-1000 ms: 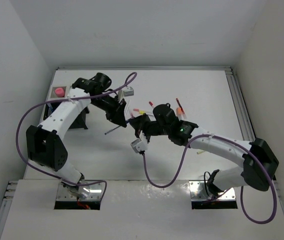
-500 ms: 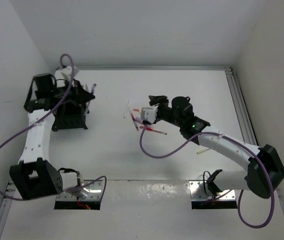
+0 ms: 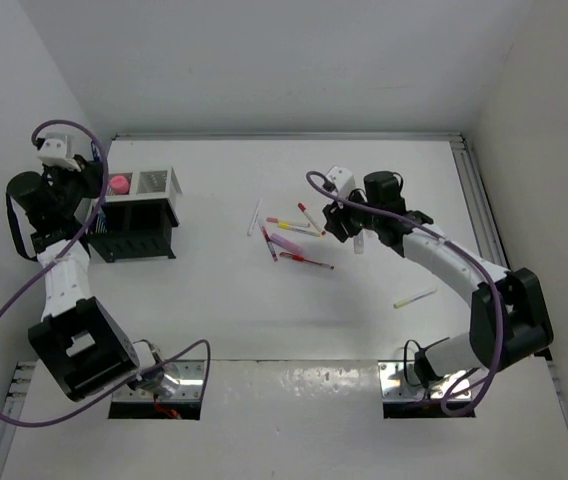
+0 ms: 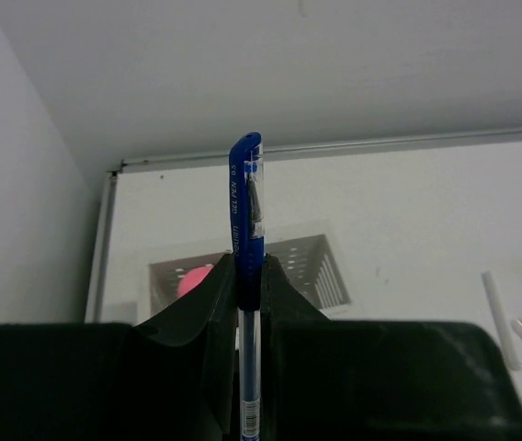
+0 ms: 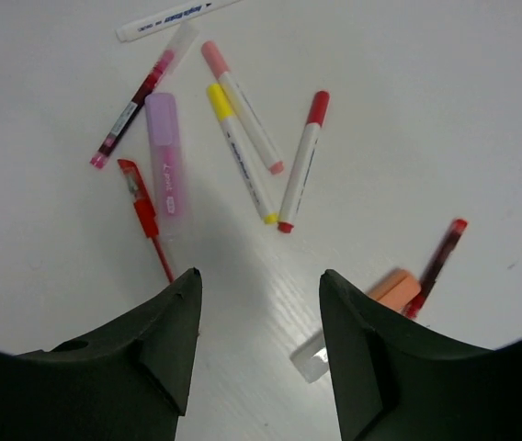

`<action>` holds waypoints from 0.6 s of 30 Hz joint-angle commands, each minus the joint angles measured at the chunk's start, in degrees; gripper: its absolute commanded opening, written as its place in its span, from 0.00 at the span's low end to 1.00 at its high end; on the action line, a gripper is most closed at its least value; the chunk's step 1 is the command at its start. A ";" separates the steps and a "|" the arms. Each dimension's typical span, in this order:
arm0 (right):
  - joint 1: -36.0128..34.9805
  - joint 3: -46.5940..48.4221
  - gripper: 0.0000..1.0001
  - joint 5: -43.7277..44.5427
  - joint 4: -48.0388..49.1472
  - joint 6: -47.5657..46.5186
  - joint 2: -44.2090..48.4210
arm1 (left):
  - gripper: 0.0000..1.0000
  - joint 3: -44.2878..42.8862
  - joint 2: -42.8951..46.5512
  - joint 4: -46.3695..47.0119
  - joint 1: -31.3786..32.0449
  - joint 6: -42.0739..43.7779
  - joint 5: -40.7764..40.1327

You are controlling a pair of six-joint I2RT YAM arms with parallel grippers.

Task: Sort the stationery into containers
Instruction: Place the pen in the storage box.

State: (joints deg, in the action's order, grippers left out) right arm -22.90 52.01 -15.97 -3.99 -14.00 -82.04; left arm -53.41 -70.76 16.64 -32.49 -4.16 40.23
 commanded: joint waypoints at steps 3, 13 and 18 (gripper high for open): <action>2.06 3.27 0.53 -4.95 -0.40 7.40 -1.10 | 0.00 0.58 -1.48 13.58 -1.96 -0.23 -4.37; 3.38 2.75 0.52 -7.32 -0.58 7.76 -3.12 | 0.00 9.36 -4.91 23.69 -1.96 -1.11 -7.18; 4.26 3.36 0.51 -7.94 -0.76 8.11 -4.27 | 0.00 12.09 -6.84 28.44 -1.96 -3.83 -9.03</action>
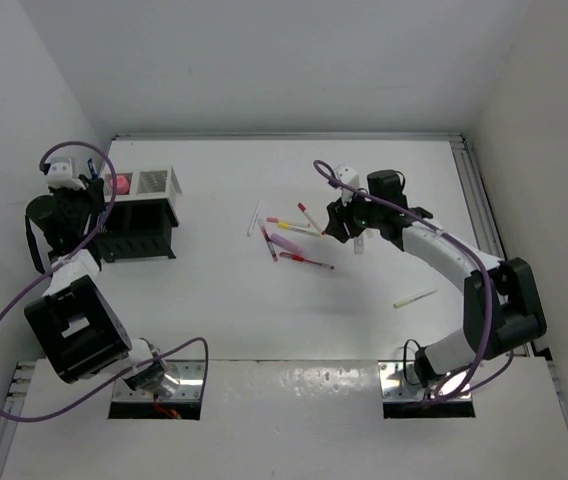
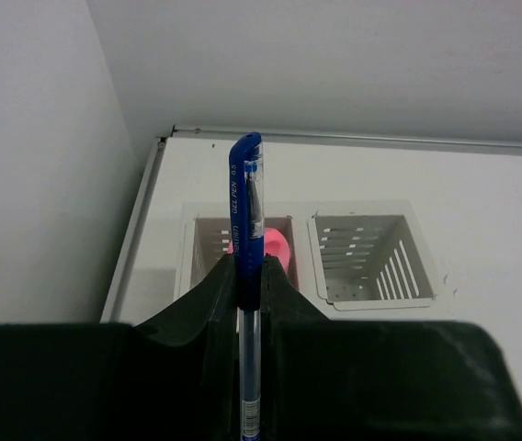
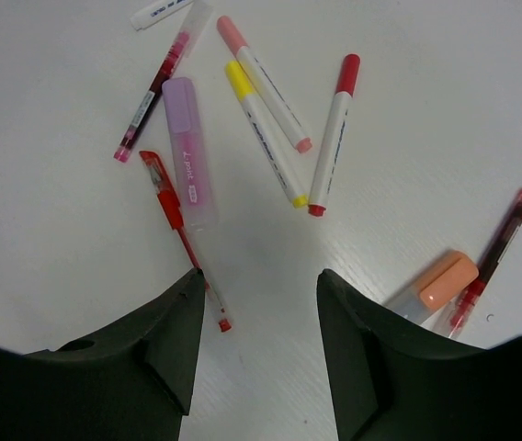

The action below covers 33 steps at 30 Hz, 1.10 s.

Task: Sort the stationery into containers
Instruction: Place the pen in the storage box.

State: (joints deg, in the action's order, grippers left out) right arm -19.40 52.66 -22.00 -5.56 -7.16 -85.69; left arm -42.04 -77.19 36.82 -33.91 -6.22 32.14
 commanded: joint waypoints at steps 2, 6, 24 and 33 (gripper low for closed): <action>1.12 2.97 0.51 -2.17 0.90 1.71 -1.14 | 0.00 1.61 -1.03 9.14 -0.28 -2.31 -1.20; 1.55 3.85 0.51 -2.78 -0.06 2.15 -2.46 | 0.00 4.07 -1.56 10.64 0.16 -1.60 -2.61; 0.59 7.01 0.56 -4.19 -5.41 3.03 -4.84 | 0.42 2.85 1.06 8.45 -1.51 -4.59 1.60; -2.13 7.54 0.40 -4.72 -14.98 -1.71 -5.62 | 0.48 -8.64 10.56 -8.93 -3.09 -4.33 8.37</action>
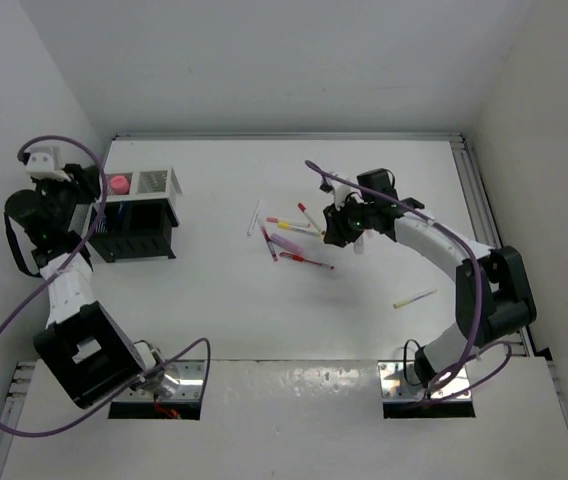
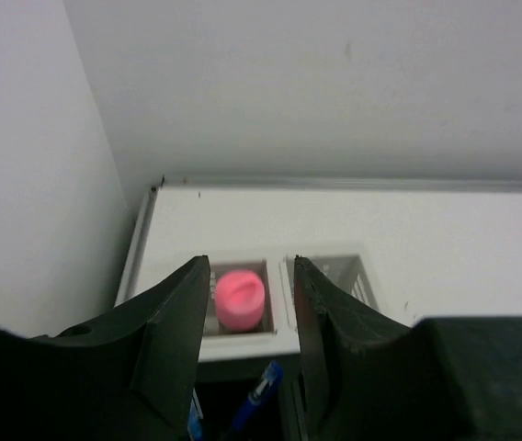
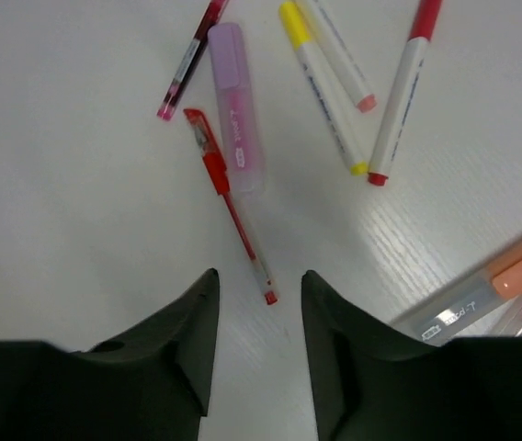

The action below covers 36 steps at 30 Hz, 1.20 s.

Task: Sort the stationery into containers
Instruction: Place the pen in the storage box, then pick up the pen from the center of the board.

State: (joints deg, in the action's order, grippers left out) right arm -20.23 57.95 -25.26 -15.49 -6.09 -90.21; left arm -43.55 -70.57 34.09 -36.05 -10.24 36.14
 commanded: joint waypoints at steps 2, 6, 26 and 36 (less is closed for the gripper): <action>-2.71 3.04 0.28 -0.32 -8.40 -7.00 -3.20 | 0.51 -11.10 3.94 -16.91 -0.51 1.36 8.05; -5.78 7.43 0.21 2.66 -15.17 -12.80 -8.74 | 0.53 -18.23 3.06 -28.98 0.89 3.65 14.73; -11.41 18.86 0.28 16.64 -18.70 -15.71 -27.12 | 0.61 -15.16 9.30 -32.06 7.31 9.71 11.23; -14.22 13.33 0.00 16.75 -21.58 -19.93 -20.11 | 0.61 -16.56 10.62 -32.85 8.72 9.11 12.81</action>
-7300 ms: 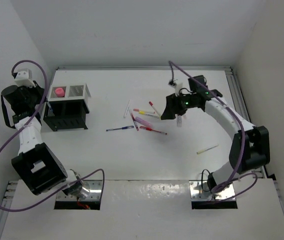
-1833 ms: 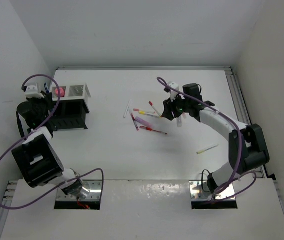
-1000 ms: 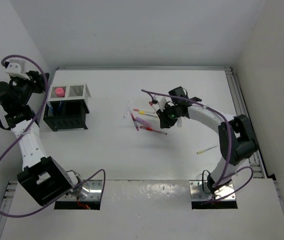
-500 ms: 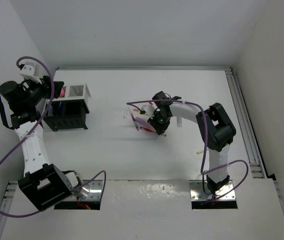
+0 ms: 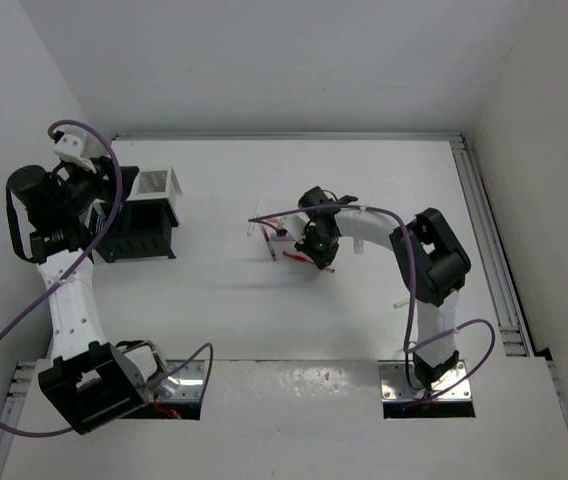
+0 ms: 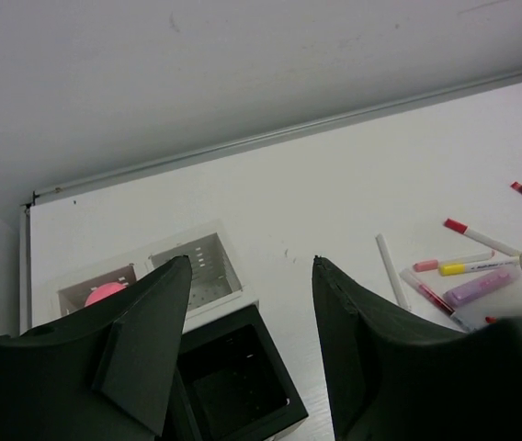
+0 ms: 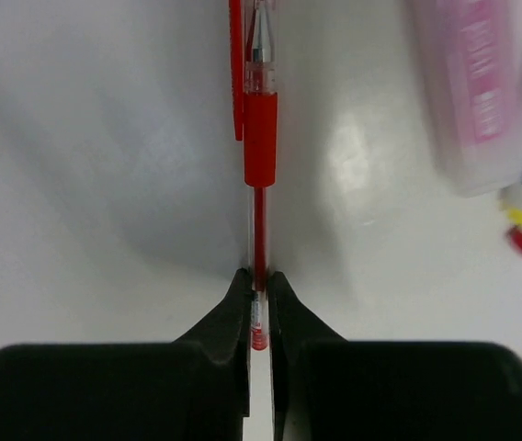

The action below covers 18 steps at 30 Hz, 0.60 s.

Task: Sort the stationery into containers
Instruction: Pick up the pen from the center of the board.

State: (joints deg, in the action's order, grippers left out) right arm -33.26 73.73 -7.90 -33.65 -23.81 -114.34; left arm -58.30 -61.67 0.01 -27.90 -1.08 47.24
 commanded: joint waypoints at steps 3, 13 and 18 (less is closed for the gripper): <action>-1.20 0.25 0.00 -6.58 -9.04 -1.94 12.28 | 0.65 -4.00 1.99 1.13 0.91 -5.23 6.18; 1.09 3.26 0.00 -29.00 13.22 26.15 26.45 | 0.67 5.30 3.49 17.03 15.67 -31.93 10.33; -1.46 6.24 0.00 -30.16 25.27 36.18 23.39 | 0.69 2.76 -1.17 21.69 21.38 -40.04 8.57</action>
State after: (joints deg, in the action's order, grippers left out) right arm -33.12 77.97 -33.93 -19.29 1.69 -87.99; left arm -53.28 -61.23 14.87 -8.78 -32.14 56.12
